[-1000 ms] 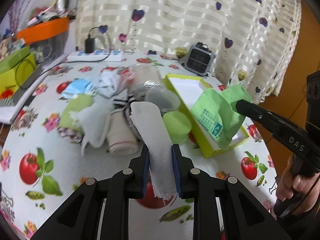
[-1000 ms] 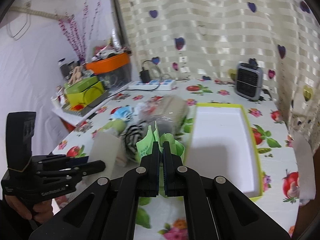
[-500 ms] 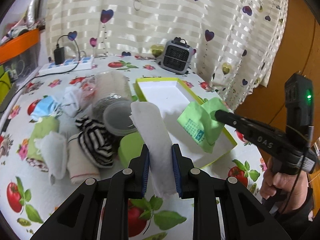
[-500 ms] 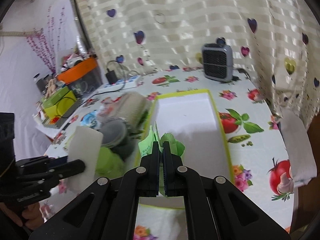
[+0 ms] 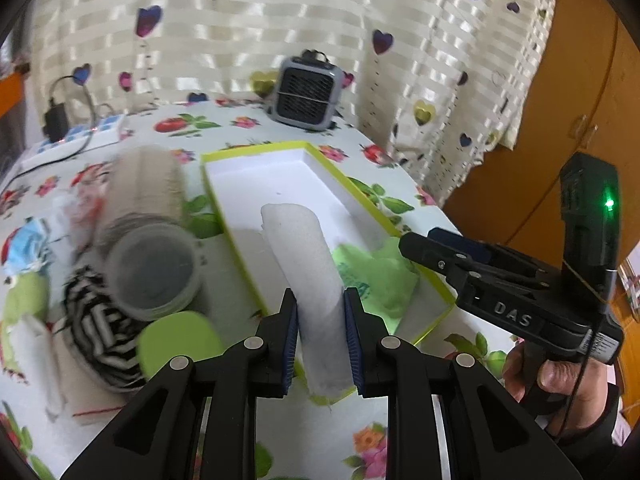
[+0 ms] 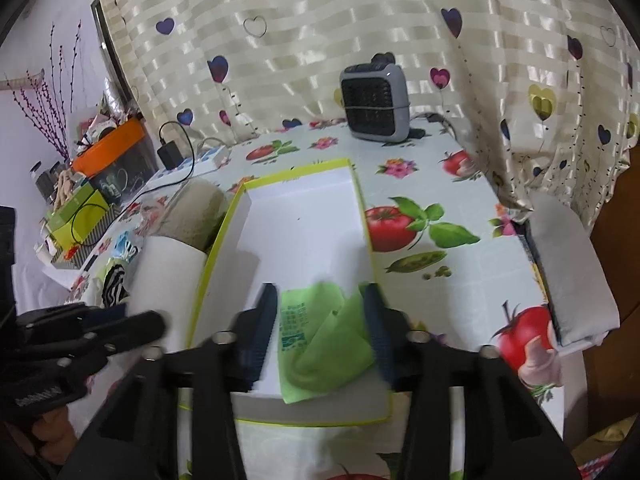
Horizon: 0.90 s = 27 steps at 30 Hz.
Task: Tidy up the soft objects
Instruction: 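Carry the white towel and green cloth with both grippers into the yellow box, then open both grippers to release the towel and cloth in the box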
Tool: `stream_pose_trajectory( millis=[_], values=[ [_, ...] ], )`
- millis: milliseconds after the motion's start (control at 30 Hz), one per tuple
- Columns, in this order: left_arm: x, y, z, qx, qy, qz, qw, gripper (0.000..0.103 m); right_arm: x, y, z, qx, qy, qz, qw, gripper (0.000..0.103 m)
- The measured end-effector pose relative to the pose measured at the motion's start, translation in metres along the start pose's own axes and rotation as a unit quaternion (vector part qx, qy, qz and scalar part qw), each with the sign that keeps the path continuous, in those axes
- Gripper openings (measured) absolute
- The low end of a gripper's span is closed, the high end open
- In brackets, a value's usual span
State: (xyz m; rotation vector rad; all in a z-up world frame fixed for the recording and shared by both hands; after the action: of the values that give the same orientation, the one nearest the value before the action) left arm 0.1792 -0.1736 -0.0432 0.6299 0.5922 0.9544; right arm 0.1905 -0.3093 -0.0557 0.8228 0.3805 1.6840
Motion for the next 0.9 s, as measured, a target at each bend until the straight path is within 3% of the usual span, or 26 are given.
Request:
stream_pose_trajectory(
  millis=[367,433,533,900],
  values=[
    [-0.014,-0.049,0.001,0.042,-0.001,-0.017,0.9990,0.024,-0.012,0.010,-0.006,0.005,-0.010,0.006,1.000,0.047],
    [-0.013,-0.053,-0.001,0.046,0.003,-0.021,0.9987,0.029,-0.012,0.011,-0.008,0.006,-0.010,0.008,1.000,0.047],
    [-0.013,-0.053,-0.001,0.045,0.002,-0.020,0.9988,0.035,-0.010,0.014,-0.009,0.004,-0.010,0.012,1.000,0.047],
    [-0.013,-0.019,-0.004,0.023,0.001,0.006,0.9997,0.036,0.002,0.036,-0.017,-0.011,-0.011,0.021,1.000,0.047]
  ],
)
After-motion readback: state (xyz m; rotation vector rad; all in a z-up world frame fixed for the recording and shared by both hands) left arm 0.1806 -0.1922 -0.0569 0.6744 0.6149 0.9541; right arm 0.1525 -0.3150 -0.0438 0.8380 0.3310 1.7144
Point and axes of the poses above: each gripper's, at about its wrist camera, not at the fingertips, and y roughly against the way its jaws point, x to its left, z to its top, the point moved 7 cm from there along -y, roughly the way its jaws point, and after that the axes turned 4 degrees about -y, right-handed, at the moved point
